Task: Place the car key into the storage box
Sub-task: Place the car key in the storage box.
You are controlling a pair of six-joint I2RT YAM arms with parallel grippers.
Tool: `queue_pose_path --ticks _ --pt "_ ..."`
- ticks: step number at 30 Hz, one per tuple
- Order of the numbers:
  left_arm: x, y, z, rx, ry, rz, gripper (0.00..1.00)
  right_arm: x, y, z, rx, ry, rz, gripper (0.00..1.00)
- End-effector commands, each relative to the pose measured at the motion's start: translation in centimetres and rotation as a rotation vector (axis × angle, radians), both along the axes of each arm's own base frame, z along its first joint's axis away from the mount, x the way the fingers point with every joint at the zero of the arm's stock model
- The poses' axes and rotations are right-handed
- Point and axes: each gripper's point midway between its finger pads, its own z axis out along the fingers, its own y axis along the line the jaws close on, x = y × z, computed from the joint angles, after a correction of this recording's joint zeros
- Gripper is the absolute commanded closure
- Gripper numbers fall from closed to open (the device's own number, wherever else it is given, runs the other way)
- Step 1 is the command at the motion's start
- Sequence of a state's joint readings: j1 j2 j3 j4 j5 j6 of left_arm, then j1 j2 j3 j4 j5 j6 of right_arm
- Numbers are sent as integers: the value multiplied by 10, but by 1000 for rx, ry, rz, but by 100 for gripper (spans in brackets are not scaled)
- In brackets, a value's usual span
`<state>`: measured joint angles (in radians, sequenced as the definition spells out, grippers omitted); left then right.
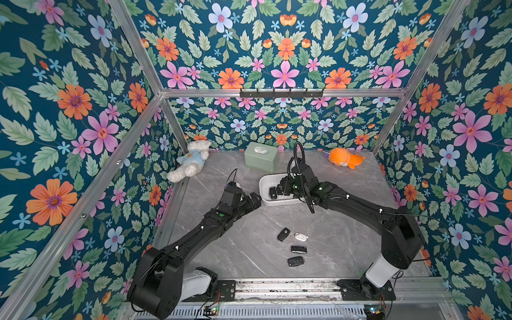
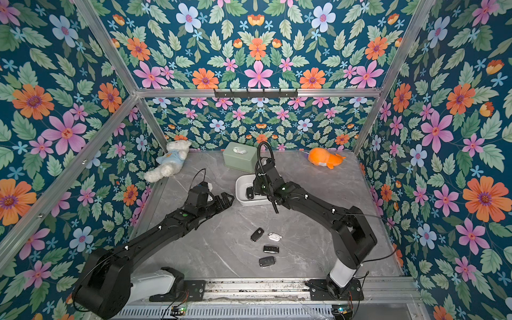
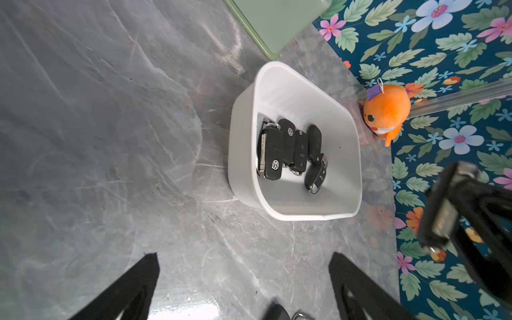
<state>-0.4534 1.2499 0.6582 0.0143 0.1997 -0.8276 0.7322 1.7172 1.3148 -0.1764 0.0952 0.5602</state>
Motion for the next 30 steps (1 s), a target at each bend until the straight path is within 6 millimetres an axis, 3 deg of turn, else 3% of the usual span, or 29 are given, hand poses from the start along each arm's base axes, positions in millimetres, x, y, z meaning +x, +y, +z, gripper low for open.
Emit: queue_pose_path --ticks 1,12,20,30 --pt "1 -11 6 -34 -21 -52 0 11 -20 -16 -187 6 -1 71" --pt "-3 -17 2 -32 -6 -101 0 47 -50 -58 -503 78 -35 71" --pt "-8 -17 -4 -14 11 -119 0 63 -65 -83 -503 134 -53 71" --pt "-12 -17 -5 -11 14 -117 0 72 -63 -102 -499 169 -34 70"
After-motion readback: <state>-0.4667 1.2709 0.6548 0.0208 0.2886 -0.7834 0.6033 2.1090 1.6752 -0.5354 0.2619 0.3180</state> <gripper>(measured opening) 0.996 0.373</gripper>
